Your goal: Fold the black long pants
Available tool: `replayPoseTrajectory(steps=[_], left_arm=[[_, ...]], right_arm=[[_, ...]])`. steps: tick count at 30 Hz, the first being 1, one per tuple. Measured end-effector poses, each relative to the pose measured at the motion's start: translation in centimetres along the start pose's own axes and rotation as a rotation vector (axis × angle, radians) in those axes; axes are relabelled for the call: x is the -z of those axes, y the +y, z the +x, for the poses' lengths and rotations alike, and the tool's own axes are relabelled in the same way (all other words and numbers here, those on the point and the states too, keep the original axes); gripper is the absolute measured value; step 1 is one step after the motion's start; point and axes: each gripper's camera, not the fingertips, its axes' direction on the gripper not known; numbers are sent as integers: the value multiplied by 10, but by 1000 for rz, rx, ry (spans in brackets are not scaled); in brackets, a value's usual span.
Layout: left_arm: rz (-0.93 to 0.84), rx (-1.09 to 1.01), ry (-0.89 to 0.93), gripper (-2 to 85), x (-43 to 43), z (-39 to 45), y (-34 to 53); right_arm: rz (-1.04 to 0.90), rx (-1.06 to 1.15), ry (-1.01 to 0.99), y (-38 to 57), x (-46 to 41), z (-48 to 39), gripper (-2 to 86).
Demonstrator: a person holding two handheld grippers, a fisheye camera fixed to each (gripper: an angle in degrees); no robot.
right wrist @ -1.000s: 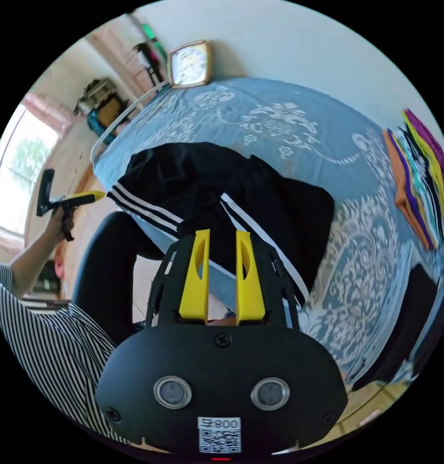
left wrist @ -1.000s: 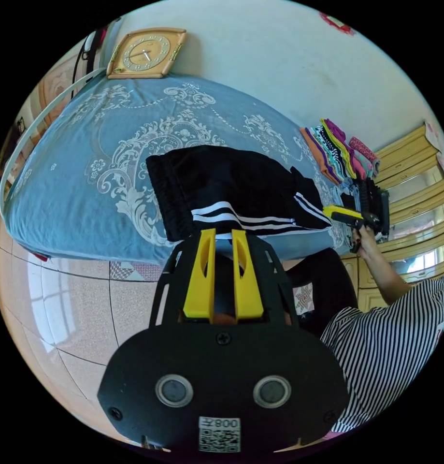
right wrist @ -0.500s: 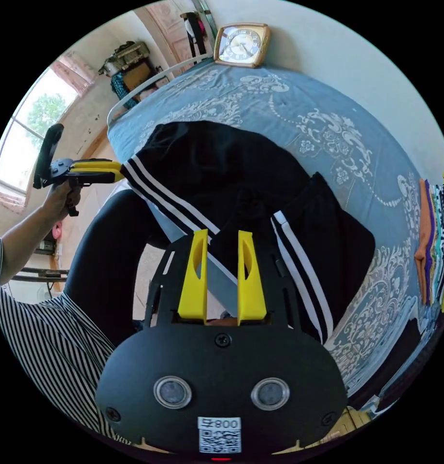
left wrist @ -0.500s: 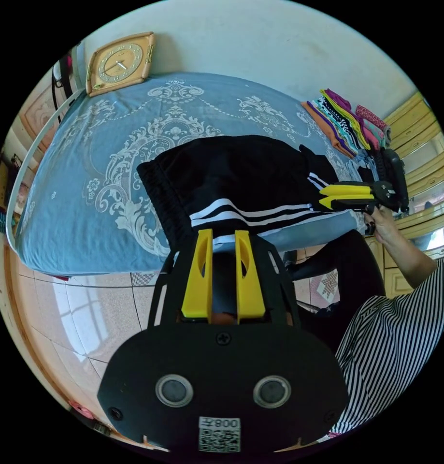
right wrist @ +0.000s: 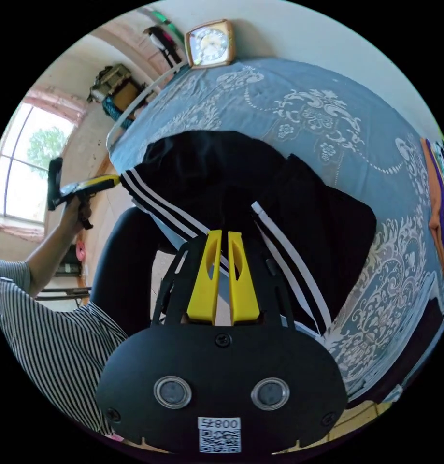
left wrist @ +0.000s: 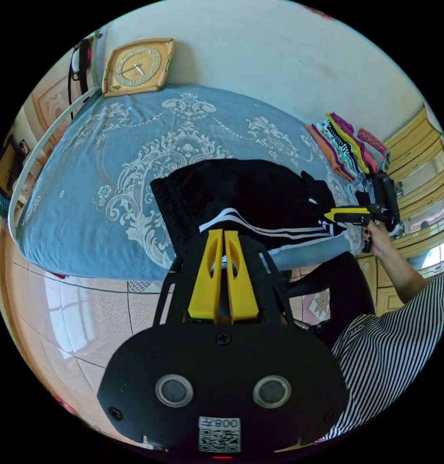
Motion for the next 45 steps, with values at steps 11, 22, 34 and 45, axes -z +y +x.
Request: replayPoseTrajectory(steps=[11,22,34,45], left_arm=[[200,4,85,3,63,-20,27],[288,311,-26,31,92,-141,-123],[-22,400,147,91,-38,-191,164],[-124,476,128,44,-65,-180,282]], right_arm=[[409,-244,-296,54,70,118,20],[785,-704,-224,53,163,291,45],[425,-742,-55,131,1,332,93],[150,-802,36,139,-103,361,89]])
